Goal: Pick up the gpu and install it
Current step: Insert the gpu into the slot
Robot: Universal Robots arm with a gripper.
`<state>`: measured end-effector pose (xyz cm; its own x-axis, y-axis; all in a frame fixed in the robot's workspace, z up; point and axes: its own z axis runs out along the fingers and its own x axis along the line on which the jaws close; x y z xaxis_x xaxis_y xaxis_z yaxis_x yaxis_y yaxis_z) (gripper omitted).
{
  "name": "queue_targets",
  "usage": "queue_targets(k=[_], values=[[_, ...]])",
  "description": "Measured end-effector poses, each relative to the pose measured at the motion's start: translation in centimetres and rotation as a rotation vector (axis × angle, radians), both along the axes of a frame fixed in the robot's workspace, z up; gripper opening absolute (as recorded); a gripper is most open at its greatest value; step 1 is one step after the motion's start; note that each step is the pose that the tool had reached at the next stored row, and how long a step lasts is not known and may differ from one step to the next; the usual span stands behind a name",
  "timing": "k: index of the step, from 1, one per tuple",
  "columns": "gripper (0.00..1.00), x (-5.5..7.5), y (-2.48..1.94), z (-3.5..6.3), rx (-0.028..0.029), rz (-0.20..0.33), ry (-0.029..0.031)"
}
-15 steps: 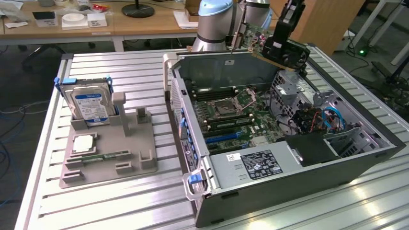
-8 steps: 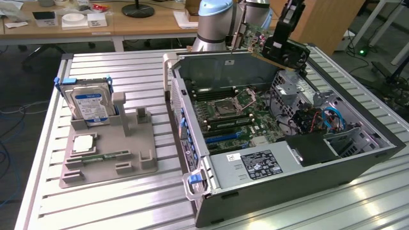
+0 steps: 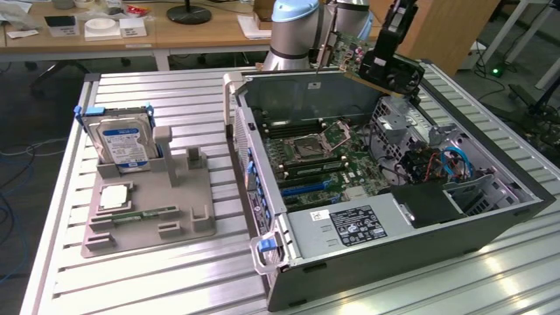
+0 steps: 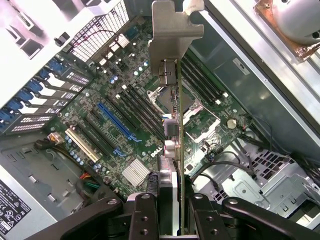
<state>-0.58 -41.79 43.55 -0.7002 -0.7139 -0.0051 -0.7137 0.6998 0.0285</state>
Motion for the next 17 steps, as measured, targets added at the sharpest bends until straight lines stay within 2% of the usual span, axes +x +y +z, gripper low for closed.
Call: queue_targets(k=[17], values=[[0.28,0.00,0.00,0.00,-0.0001,0.017,0.0000]])
